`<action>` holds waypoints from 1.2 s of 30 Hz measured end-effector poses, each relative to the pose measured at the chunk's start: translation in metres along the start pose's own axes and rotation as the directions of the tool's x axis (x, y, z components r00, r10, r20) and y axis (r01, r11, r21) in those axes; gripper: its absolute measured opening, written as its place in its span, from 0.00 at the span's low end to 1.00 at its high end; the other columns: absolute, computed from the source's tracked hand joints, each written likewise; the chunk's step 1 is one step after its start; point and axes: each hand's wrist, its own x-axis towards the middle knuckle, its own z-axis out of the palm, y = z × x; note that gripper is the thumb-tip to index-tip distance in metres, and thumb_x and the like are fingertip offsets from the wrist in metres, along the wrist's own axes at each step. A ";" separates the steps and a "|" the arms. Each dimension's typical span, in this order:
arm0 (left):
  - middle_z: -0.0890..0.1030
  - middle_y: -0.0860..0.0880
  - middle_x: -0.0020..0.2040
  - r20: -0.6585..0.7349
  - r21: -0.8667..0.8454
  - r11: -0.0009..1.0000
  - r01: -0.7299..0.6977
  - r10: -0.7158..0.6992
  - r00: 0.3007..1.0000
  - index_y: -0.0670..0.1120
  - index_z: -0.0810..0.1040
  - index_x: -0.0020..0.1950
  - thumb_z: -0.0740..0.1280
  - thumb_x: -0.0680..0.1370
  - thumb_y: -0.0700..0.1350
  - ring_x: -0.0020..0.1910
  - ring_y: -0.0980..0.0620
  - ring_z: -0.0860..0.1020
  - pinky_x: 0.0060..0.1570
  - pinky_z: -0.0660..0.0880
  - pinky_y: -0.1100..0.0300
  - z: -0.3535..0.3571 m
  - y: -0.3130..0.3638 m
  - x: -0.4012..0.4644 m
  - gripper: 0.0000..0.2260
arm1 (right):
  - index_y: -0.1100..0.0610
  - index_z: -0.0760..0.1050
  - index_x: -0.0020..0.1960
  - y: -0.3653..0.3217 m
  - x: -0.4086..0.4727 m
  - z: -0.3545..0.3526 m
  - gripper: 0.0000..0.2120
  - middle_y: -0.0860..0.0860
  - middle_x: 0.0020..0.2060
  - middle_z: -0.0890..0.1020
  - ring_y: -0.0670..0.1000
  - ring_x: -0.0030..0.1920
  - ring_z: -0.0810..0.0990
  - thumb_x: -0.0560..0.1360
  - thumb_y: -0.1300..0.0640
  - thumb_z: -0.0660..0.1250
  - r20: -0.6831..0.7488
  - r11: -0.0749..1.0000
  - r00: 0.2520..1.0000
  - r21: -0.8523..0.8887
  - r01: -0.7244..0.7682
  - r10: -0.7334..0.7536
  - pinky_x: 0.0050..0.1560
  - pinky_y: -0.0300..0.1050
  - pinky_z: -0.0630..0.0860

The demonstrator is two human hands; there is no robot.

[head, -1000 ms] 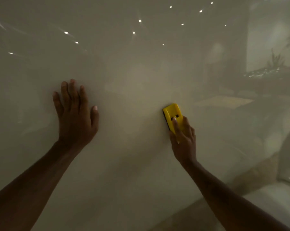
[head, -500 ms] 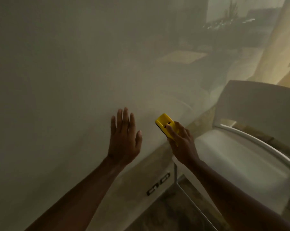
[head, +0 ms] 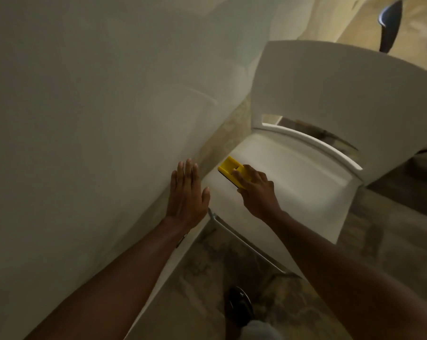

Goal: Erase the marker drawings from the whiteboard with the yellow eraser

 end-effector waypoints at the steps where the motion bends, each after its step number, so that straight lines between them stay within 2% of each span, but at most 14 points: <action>1: 0.57 0.31 0.82 0.035 -0.007 1.000 -0.002 0.002 0.999 0.33 0.55 0.82 0.51 0.83 0.55 0.82 0.31 0.55 0.80 0.57 0.36 0.010 0.004 0.005 0.34 | 0.44 0.59 0.78 0.009 0.000 0.003 0.29 0.56 0.77 0.60 0.63 0.71 0.64 0.79 0.52 0.66 0.019 1.000 1.000 -0.007 -0.023 0.023 0.61 0.62 0.69; 7: 0.46 0.36 0.85 0.219 -0.042 0.999 0.016 -0.006 0.976 0.37 0.46 0.84 0.41 0.80 0.60 0.84 0.35 0.44 0.81 0.46 0.41 0.051 0.020 0.026 0.39 | 0.47 0.62 0.77 0.039 0.002 0.025 0.29 0.56 0.76 0.62 0.64 0.69 0.66 0.78 0.54 0.67 0.121 0.993 0.986 0.007 -0.114 0.113 0.59 0.61 0.69; 11: 0.45 0.36 0.85 0.292 -0.046 0.999 0.016 -0.002 0.957 0.36 0.45 0.84 0.40 0.80 0.61 0.84 0.35 0.43 0.82 0.46 0.40 0.074 0.018 0.032 0.39 | 0.47 0.61 0.77 0.047 0.006 0.043 0.29 0.56 0.77 0.61 0.63 0.70 0.65 0.79 0.54 0.66 0.183 0.989 0.972 -0.014 -0.144 0.144 0.60 0.62 0.69; 14: 0.48 0.35 0.84 0.315 -0.062 0.998 0.011 0.009 0.949 0.35 0.47 0.83 0.39 0.79 0.62 0.84 0.34 0.46 0.82 0.48 0.38 0.089 0.017 0.035 0.40 | 0.47 0.60 0.78 0.053 0.010 0.058 0.29 0.55 0.77 0.59 0.63 0.71 0.64 0.79 0.53 0.65 0.231 0.988 0.961 -0.020 -0.151 0.151 0.62 0.62 0.68; 17: 0.46 0.35 0.84 0.344 -0.060 0.998 0.008 0.013 0.939 0.36 0.46 0.83 0.38 0.78 0.62 0.84 0.34 0.45 0.81 0.42 0.43 0.098 0.018 0.037 0.40 | 0.45 0.57 0.79 0.058 0.014 0.068 0.29 0.55 0.78 0.56 0.62 0.72 0.61 0.80 0.53 0.63 0.284 0.988 0.946 -0.047 -0.147 0.154 0.65 0.62 0.66; 19: 0.46 0.36 0.85 0.336 -0.058 0.998 0.003 0.016 0.942 0.36 0.47 0.84 0.38 0.79 0.62 0.84 0.35 0.45 0.81 0.41 0.44 0.101 0.017 0.037 0.40 | 0.44 0.55 0.79 0.061 0.015 0.073 0.29 0.54 0.79 0.56 0.62 0.73 0.60 0.81 0.53 0.61 0.311 0.989 0.939 -0.057 -0.139 0.150 0.67 0.62 0.65; 24: 0.51 0.34 0.84 0.336 -0.049 0.999 0.007 0.010 0.942 0.34 0.52 0.83 0.42 0.81 0.60 0.83 0.33 0.50 0.81 0.51 0.38 0.110 0.015 0.034 0.38 | 0.44 0.53 0.80 0.064 0.014 0.081 0.29 0.55 0.79 0.54 0.62 0.74 0.58 0.82 0.52 0.59 0.345 0.991 0.929 -0.059 -0.123 0.136 0.68 0.64 0.64; 29: 0.53 0.33 0.83 0.319 -0.038 0.999 0.020 -0.007 0.948 0.33 0.54 0.82 0.44 0.82 0.59 0.83 0.32 0.53 0.80 0.49 0.40 0.108 0.013 0.023 0.37 | 0.45 0.48 0.80 0.063 0.011 0.081 0.32 0.55 0.80 0.49 0.62 0.76 0.55 0.81 0.48 0.60 0.374 0.992 0.919 -0.063 -0.110 0.126 0.70 0.65 0.61; 33: 0.60 0.31 0.81 0.232 -0.025 0.999 0.032 -0.025 0.972 0.32 0.60 0.81 0.51 0.83 0.56 0.80 0.30 0.59 0.77 0.53 0.37 0.096 0.007 0.009 0.34 | 0.48 0.46 0.81 0.048 0.008 0.067 0.34 0.54 0.80 0.45 0.60 0.79 0.50 0.82 0.44 0.59 0.349 0.993 0.930 -0.008 -0.120 0.116 0.75 0.63 0.52; 36: 0.61 0.31 0.81 0.129 -0.033 0.998 0.056 -0.052 0.990 0.32 0.61 0.80 0.54 0.82 0.54 0.80 0.31 0.59 0.77 0.58 0.35 0.084 -0.001 -0.002 0.33 | 0.49 0.50 0.81 0.021 -0.002 0.054 0.32 0.54 0.80 0.48 0.58 0.79 0.50 0.82 0.44 0.58 0.271 0.993 0.962 0.096 -0.065 0.036 0.77 0.60 0.52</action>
